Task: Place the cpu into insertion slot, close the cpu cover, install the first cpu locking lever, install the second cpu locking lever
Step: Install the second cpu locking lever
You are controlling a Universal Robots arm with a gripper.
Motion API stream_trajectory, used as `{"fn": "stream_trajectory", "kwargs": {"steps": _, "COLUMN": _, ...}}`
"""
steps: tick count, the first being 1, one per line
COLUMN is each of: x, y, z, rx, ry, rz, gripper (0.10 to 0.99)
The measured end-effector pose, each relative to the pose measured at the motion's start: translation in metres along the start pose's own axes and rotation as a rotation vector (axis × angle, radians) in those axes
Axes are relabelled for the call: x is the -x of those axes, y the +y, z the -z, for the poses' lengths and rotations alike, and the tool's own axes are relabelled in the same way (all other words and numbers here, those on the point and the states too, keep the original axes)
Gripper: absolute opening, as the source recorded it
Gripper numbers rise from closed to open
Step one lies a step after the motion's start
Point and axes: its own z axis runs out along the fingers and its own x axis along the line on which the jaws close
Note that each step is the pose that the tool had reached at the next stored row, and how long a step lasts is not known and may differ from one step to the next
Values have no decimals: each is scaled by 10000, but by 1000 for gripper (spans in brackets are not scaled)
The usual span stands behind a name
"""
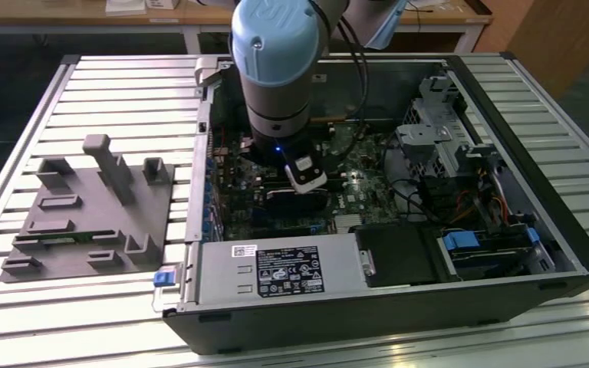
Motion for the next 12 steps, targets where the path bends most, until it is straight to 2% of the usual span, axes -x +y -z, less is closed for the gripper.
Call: {"fn": "stream_trajectory", "kwargs": {"steps": 12, "x": -23, "y": 3, "z": -47, "rx": 0, "ry": 8, "rz": 23, "gripper": 106}}
